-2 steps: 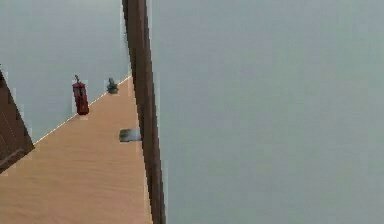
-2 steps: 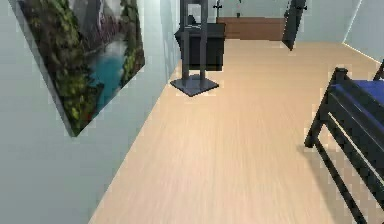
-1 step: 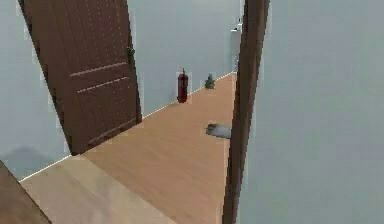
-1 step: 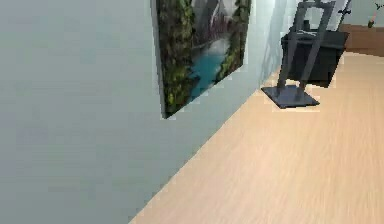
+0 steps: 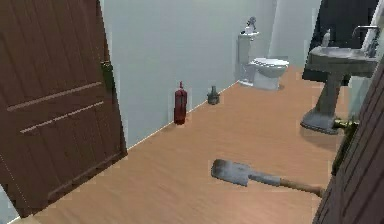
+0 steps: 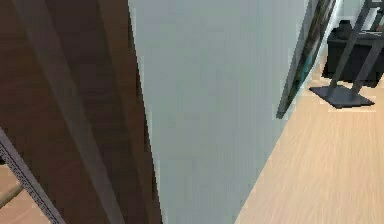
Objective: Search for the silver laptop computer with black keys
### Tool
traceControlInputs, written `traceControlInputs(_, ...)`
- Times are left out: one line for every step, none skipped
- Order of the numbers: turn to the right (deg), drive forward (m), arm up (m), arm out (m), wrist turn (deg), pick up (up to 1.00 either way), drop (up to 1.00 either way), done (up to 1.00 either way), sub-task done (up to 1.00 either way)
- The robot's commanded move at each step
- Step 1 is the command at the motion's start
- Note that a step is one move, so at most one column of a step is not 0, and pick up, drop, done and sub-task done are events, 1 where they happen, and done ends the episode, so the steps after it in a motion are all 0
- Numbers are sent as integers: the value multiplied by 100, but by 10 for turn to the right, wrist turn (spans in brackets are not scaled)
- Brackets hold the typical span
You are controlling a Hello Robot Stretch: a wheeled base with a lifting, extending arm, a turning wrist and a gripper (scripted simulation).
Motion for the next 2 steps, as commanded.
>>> traceControlInputs(240, 0, 0, 0, 0, 0, 0, 0, 0)
traceControlInputs(0, 100, 0, 0, 0, 0, 0, 0, 0)
